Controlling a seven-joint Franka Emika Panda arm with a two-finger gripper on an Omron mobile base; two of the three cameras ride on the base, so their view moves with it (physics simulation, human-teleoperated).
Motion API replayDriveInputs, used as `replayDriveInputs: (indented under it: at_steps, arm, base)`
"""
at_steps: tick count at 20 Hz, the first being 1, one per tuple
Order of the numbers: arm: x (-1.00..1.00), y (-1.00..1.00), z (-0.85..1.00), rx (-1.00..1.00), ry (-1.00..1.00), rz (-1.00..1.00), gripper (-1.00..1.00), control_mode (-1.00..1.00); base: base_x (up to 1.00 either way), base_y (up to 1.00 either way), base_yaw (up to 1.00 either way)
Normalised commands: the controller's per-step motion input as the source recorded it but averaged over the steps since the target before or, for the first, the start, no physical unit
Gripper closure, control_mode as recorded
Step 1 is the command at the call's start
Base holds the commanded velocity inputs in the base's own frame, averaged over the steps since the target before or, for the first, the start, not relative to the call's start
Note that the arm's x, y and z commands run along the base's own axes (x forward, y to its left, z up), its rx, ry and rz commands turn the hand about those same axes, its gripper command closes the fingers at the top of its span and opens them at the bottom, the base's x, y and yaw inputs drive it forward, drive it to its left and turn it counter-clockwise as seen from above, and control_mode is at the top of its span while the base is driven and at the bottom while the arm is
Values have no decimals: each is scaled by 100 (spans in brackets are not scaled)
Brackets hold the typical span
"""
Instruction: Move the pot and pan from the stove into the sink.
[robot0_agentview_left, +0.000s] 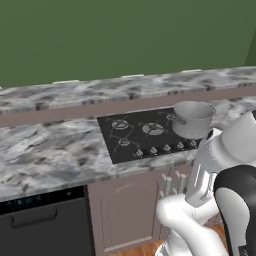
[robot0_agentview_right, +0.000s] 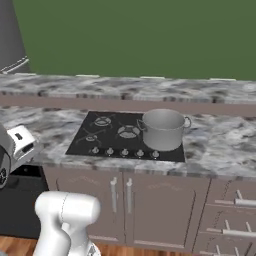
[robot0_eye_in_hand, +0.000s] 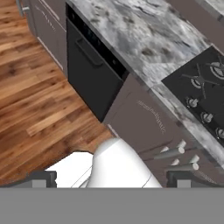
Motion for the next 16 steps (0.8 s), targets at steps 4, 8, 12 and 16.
replayDriveInputs:
  at_steps: [4,8,12,16]
  arm:
    - [0,0,0,0,0,0,-100,100]
    - [0,0,0,0,0,0,-100,100]
    - [0,0,0,0,0,0,-100,100]
    - [0,0,0,0,0,0,-100,100]
  base:
    - [27,-99,0]
    - [25,-97,0]
    - [22,-90,-1]
    - [14,-82,-2]
